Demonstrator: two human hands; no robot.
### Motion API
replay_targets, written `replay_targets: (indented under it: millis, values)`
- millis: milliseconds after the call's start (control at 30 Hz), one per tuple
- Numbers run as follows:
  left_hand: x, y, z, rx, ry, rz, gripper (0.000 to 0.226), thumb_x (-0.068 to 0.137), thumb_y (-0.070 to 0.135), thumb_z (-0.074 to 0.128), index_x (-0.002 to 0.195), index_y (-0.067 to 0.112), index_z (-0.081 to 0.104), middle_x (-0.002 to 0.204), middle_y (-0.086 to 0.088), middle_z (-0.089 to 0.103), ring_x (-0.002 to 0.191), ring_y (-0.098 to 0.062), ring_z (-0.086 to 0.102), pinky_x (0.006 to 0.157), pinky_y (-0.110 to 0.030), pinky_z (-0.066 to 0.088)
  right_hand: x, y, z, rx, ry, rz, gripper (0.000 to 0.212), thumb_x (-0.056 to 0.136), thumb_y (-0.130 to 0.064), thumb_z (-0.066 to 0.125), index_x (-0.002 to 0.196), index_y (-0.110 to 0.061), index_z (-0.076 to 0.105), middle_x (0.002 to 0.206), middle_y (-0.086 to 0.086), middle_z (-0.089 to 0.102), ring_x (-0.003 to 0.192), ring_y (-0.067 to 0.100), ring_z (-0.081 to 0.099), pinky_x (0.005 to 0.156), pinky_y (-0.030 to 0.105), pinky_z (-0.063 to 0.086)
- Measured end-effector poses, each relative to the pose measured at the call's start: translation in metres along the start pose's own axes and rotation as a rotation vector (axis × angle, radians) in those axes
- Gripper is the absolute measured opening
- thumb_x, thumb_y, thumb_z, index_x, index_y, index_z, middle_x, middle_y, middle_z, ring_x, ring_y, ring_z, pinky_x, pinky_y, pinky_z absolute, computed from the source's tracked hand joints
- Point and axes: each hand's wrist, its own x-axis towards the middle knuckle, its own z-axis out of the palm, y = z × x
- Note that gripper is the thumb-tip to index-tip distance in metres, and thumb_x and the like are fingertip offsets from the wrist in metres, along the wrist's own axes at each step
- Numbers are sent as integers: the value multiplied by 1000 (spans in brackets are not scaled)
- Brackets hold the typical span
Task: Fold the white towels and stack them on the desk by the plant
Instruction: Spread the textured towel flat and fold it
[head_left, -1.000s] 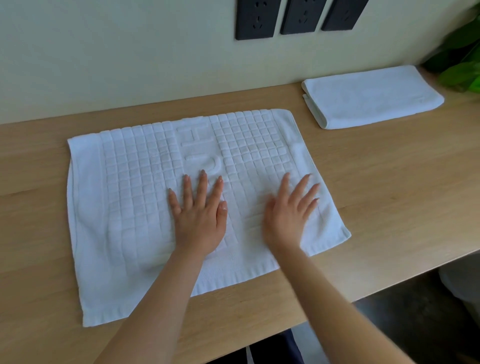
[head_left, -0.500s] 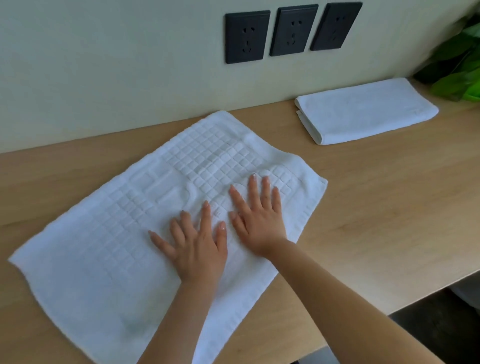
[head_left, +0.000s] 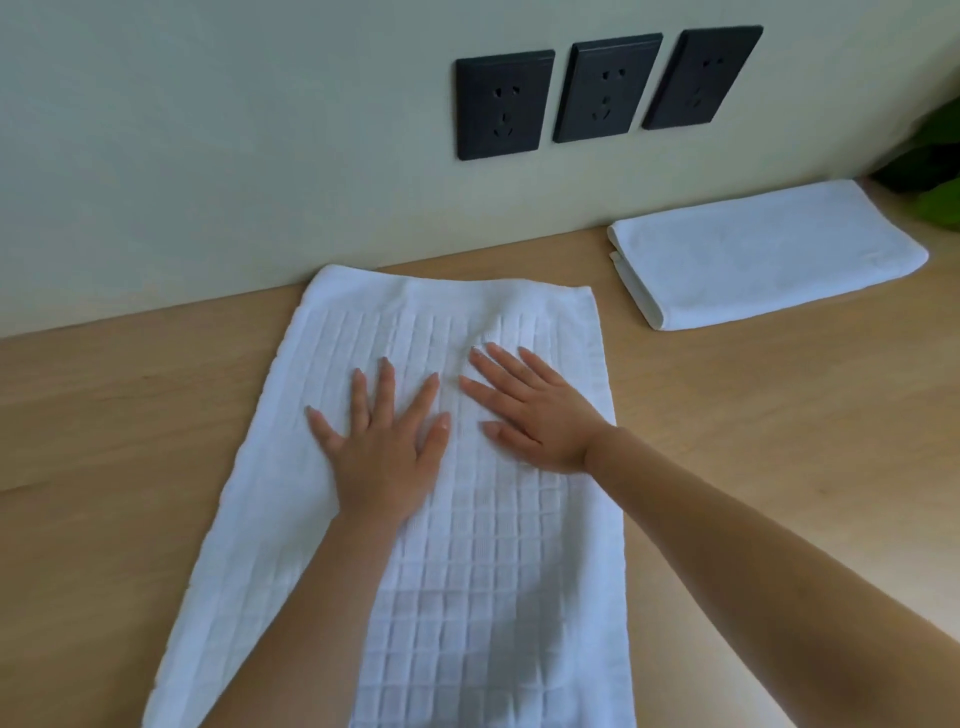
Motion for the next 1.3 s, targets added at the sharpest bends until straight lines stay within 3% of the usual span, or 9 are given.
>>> replay_targets:
  millis: [167, 267, 367, 567, 700, 867, 1033, 1167, 1300]
  values:
    - [-8, 16, 0, 10, -19, -169, 57, 89, 66, -1, 141, 52, -19, 157, 2, -25, 144, -24, -24, 106, -70, -6, 29, -73, 3, 380, 150, 380, 64, 93, -51, -1, 151, -25, 0, 160, -1, -8, 146, 16, -17, 119, 37, -10]
    - [-11, 17, 3, 16, -8, -249, 58, 90, 63, 1, 143, 50, -19, 157, -1, -25, 144, -26, -24, 106, -71, -3, 32, -85, 14, 264, 86, 361, 64, 94, -50, -1, 153, -27, 8, 161, -2, -7, 145, 14, -21, 119, 40, -9]
    - [-11, 15, 3, -42, 31, -288, 60, 84, 69, -9, 141, 52, -17, 160, -1, -15, 146, -26, -17, 107, -69, -6, 25, -52, 13, 132, 77, 469, 58, 98, -51, 4, 153, -33, -3, 159, -3, -15, 144, 18, -24, 118, 42, -11]
    - [-9, 15, 7, -73, 40, -267, 64, 82, 70, -8, 144, 51, -11, 160, -1, -14, 145, -25, -19, 107, -69, -9, 13, 5, 0, 90, 43, 762, 67, 95, -63, 16, 153, -33, -3, 160, 8, -13, 146, 26, -19, 118, 43, -12]
    - [6, 11, 5, -147, 136, -95, 65, 88, 68, 5, 148, 45, 16, 161, -4, 0, 147, -24, -14, 108, -63, -17, 14, -1, -3, 266, 84, 981, 96, 85, -76, 31, 153, -18, -3, 159, 13, -15, 145, 25, -21, 118, 40, -13]
    - [32, 3, -1, -127, 100, 203, 61, 90, 67, 0, 145, 49, 16, 161, 0, 2, 147, -18, -13, 110, -53, -21, 17, -5, -16, 330, 217, 1067, 91, 76, -73, 54, 144, -19, 28, 154, 6, 14, 144, 25, 5, 116, 41, 9]
    - [44, -16, -6, -90, 107, 280, 61, 91, 67, 6, 142, 48, 34, 160, 1, 17, 148, -17, 6, 114, -50, -4, 18, -2, -30, 205, 169, 1134, 63, 79, -69, 56, 120, -22, 53, 128, 2, 35, 122, 24, 30, 102, 35, 24]
    - [48, -23, -3, -66, 103, 237, 59, 92, 68, 6, 145, 49, 23, 161, 3, 5, 148, -17, -3, 114, -52, -11, 18, -7, -32, 242, 147, 1091, 38, 86, -60, 55, 96, -23, 59, 110, -2, 51, 111, 21, 44, 93, 36, 32]
    - [48, -23, -4, -76, 112, 234, 59, 91, 67, 5, 146, 49, 20, 160, 3, 1, 147, -16, -7, 114, -52, -13, 17, -17, -33, 262, 191, 1111, 49, 89, -53, 55, 129, -25, 47, 128, 3, 45, 117, 23, 43, 97, 37, 37]
